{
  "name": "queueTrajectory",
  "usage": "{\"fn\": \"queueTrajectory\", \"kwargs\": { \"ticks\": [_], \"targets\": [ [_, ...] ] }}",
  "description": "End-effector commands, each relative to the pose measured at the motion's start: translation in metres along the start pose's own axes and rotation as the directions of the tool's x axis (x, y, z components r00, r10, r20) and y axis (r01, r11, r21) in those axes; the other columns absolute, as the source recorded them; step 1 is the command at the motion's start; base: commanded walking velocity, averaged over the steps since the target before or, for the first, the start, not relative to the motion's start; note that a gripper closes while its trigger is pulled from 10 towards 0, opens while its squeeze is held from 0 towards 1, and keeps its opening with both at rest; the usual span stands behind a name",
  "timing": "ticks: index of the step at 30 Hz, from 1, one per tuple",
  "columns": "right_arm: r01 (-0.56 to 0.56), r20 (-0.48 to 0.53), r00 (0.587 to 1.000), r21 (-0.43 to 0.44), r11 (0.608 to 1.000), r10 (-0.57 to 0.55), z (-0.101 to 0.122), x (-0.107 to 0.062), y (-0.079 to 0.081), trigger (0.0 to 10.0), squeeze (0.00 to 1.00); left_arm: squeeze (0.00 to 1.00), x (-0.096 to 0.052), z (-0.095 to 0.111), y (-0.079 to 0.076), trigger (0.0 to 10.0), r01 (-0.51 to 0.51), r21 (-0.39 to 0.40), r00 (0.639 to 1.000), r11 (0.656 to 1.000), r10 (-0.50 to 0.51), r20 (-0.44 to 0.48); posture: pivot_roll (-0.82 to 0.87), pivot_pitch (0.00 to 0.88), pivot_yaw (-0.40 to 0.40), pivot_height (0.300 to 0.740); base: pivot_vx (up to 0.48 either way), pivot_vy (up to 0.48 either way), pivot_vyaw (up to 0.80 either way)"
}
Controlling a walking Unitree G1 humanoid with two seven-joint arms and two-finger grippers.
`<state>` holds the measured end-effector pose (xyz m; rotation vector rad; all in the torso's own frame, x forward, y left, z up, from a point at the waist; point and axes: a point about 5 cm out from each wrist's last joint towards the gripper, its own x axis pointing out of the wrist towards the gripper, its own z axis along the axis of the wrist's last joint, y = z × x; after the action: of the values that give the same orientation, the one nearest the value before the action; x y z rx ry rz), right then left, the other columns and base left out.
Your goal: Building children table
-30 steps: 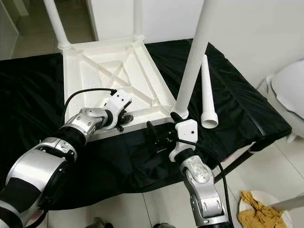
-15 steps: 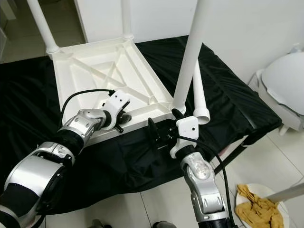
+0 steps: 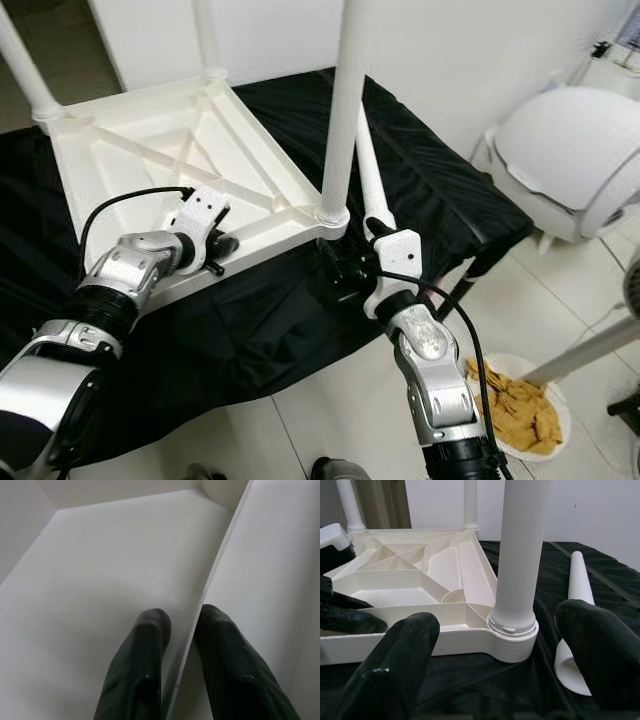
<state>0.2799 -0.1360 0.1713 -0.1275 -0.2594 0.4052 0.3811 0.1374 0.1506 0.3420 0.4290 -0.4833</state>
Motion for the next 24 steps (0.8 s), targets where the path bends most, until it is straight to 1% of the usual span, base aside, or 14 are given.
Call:
{"fn": "queueTrajectory", "kwargs": {
  "ticks": [1, 3, 7, 8, 9, 10, 15, 16, 18, 19, 20, 22, 23, 24],
  "targets": [
    [-0.010, -0.006, 1.000, -0.009, 1.000, 0.010, -0.001, 0.001, -0.002, 10.0, 0.00, 0.00, -0.014, -0.033, 0.034, 10.0, -0.274, -0.047, 0.955, 0.961, 0.266, -0.129, -0.07, 0.112, 0.000, 0.740, 0.000, 0.000, 0.00],
    [-0.012, -0.006, 1.000, -0.015, 1.000, 0.012, -0.001, 0.002, -0.004, 10.0, 0.00, 0.00, -0.018, -0.034, 0.038, 10.0, -0.281, -0.032, 0.952, 0.959, 0.274, -0.134, -0.07, 0.115, -0.002, 0.740, 0.000, 0.000, 0.00],
    [-0.018, -0.008, 1.000, -0.023, 1.000, 0.018, -0.001, 0.002, -0.006, 10.0, 0.00, 0.00, -0.019, -0.028, 0.036, 10.0, -0.274, -0.041, 0.958, 0.961, 0.269, -0.100, -0.07, 0.117, -0.002, 0.740, 0.000, 0.000, 0.00],
    [-0.021, -0.008, 1.000, -0.024, 0.999, 0.021, -0.002, 0.002, -0.005, 10.0, 0.00, 0.13, -0.018, -0.025, 0.032, 10.0, -0.259, -0.042, 0.963, 0.965, 0.254, -0.089, -0.07, 0.118, -0.002, 0.740, 0.000, 0.000, 0.00],
    [-0.023, -0.008, 1.000, -0.024, 0.999, 0.023, -0.002, 0.002, -0.005, 10.0, 0.00, 0.13, -0.018, -0.023, 0.030, 10.0, -0.248, -0.041, 0.966, 0.968, 0.244, -0.082, -0.07, 0.118, -0.002, 0.740, 0.000, 0.000, 0.00],
    [-0.025, -0.008, 1.000, -0.024, 0.999, 0.025, -0.002, 0.002, -0.005, 10.0, 0.00, 1.00, -0.017, -0.020, 0.027, 10.0, -0.241, -0.039, 0.969, 0.970, 0.238, -0.068, -0.07, 0.119, 0.000, 0.740, 0.000, 0.000, 0.00],
    [-0.029, -0.008, 1.000, -0.026, 0.999, 0.029, -0.002, 0.002, -0.004, 10.0, 0.00, 1.00, -0.016, -0.015, 0.023, 10.0, -0.226, -0.046, 0.974, 0.973, 0.224, -0.043, -0.08, 0.120, 0.000, 0.740, 0.000, 0.000, 0.00],
    [-0.032, -0.009, 0.999, -0.031, 0.999, 0.032, -0.002, 0.002, -0.005, 10.0, 0.00, 0.45, -0.014, -0.004, 0.018, 10.0, -0.202, -0.055, 0.979, 0.978, 0.202, 0.000, -0.08, 0.120, 0.000, 0.740, 0.000, 0.000, 0.00],
    [-0.033, -0.009, 0.999, -0.033, 0.999, 0.033, -0.002, 0.001, -0.005, 10.0, 0.00, 0.45, -0.013, 0.001, 0.016, 10.0, -0.191, -0.055, 0.981, 0.980, 0.192, 0.023, -0.08, 0.120, 0.000, 0.740, 0.000, 0.000, 0.00],
    [-0.034, -0.010, 0.999, -0.034, 0.999, 0.033, -0.002, 0.001, -0.005, 10.0, 0.00, 0.00, -0.013, 0.007, 0.014, 10.0, -0.185, -0.057, 0.981, 0.981, 0.188, 0.042, -0.08, 0.119, 0.000, 0.740, 0.000, 0.000, 0.00],
    [-0.034, -0.010, 0.999, -0.034, 0.999, 0.033, -0.002, 0.001, -0.005, 10.0, 0.00, 0.00, -0.012, 0.010, 0.013, 10.0, -0.182, -0.058, 0.981, 0.981, 0.185, 0.052, -0.08, 0.119, 0.000, 0.740, 0.000, 0.000, 0.00],
    [-0.035, -0.011, 0.999, -0.036, 0.999, 0.034, -0.003, 0.001, -0.006, 10.0, 0.00, 0.00, -0.015, 0.029, 0.009, 10.0, -0.148, -0.107, 0.976, 0.983, 0.163, 0.145, -0.08, 0.118, -0.001, 0.740, 0.000, 0.000, 0.00],
    [-0.035, -0.011, 0.999, -0.036, 0.999, 0.034, -0.003, 0.001, -0.006, 10.0, 0.00, 0.00, -0.015, 0.029, 0.009, 10.0, -0.148, -0.107, 0.976, 0.983, 0.163, 0.145, -0.08, 0.118, -0.001, 0.740, 0.000, 0.000, 0.00],
    [-0.035, -0.011, 0.999, -0.037, 0.999, 0.035, -0.003, 0.001, -0.006, 10.0, 0.00, 0.00, -0.019, 0.043, 0.007, 10.0, -0.130, -0.123, 0.962, 0.984, 0.155, 0.227, -0.08, 0.117, -0.002, 0.740, 0.000, 0.000, 0.00]
  ]
}}
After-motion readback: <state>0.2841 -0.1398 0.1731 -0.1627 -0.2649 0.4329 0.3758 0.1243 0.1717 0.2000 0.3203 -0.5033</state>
